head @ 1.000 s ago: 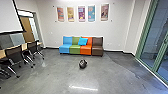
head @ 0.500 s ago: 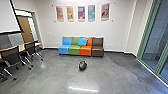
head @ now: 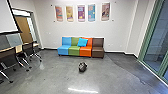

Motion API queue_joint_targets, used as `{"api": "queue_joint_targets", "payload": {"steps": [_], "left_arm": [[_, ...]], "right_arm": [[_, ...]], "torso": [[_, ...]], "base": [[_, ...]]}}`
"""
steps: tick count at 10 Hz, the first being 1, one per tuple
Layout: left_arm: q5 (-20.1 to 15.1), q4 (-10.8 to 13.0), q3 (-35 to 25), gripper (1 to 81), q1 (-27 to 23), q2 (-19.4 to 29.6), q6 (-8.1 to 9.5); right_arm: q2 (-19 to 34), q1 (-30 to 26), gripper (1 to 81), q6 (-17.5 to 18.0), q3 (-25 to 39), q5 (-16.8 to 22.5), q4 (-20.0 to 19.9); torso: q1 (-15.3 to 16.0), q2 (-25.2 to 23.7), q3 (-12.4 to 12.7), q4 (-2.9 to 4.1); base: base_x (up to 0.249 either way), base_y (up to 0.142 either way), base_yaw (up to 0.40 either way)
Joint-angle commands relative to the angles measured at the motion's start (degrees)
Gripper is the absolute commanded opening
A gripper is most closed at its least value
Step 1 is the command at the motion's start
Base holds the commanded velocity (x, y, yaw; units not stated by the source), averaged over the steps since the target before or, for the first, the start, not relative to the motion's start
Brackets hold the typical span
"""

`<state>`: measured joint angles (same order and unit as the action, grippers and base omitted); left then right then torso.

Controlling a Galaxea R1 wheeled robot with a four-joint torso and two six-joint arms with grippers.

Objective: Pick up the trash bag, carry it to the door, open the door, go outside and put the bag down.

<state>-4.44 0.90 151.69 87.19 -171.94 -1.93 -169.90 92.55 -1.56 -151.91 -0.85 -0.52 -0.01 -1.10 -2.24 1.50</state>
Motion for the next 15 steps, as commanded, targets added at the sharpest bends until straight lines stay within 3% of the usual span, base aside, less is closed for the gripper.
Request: {"api": "queue_joint_targets", "payload": {"steps": [1,5,15], "left_arm": [[-3.5,0.2,-0.1,81.1,-2.6,-0.2,-0.53],[-3.5,0.2,-0.1,81.1,-2.6,-0.2,-0.53],[-3.5,0.2,-0.1,81.1,-2.6,-0.3,-0.53]], "right_arm": [[0.1,-1.7,81.1,-0.5,0.1,3.4,0.8],[0.1,-1.7,81.1,-0.5,0.1,3.5,0.8],[0.1,-2.0,81.1,-0.5,0.1,3.4,0.7]], "torso": [[0.0,0.0,0.0,0.00],[0.0,0.0,0.0,0.00],[0.1,0.0,0.0,0.00]], "base": [[0.170,0.000,0.000],[0.169,0.000,0.000],[0.165,0.062,0.000]]}}
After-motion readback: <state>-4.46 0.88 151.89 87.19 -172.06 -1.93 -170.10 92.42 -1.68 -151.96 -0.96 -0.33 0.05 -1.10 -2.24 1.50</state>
